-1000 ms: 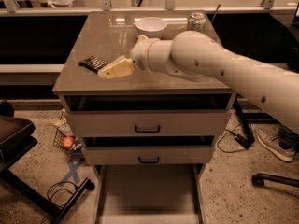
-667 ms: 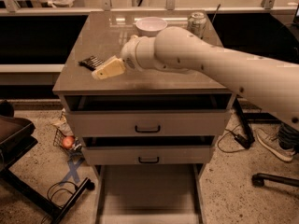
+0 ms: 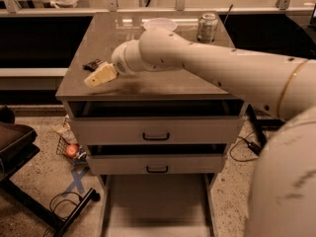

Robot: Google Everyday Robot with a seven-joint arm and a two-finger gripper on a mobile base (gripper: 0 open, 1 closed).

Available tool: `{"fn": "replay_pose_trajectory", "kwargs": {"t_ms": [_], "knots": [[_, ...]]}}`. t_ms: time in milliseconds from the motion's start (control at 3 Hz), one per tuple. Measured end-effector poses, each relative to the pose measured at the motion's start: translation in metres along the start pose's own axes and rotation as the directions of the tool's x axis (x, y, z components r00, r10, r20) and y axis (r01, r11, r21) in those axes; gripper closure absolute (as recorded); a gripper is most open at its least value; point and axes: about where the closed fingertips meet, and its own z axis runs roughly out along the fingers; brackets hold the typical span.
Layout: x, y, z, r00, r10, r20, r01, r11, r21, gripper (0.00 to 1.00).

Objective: Place rxbar chocolate into bottom drawer

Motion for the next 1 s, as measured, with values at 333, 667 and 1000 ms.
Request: {"fn": "replay_pose_trajectory", "kwargs": {"t_ms": [333,667,1000], "knots": [[-0.003,0.004,0.020,1.000,0.019,-0.011,-0.020,0.9995,-0.025,0.00],[-0.002,0.003,0.033,0.999,0.039,-0.028,-0.040,0.9984,-0.040,0.00],[0.007,-0.003,0.043,0.996,0.076,-0.055,-0.079,0.9953,-0.055,0.18]]}}
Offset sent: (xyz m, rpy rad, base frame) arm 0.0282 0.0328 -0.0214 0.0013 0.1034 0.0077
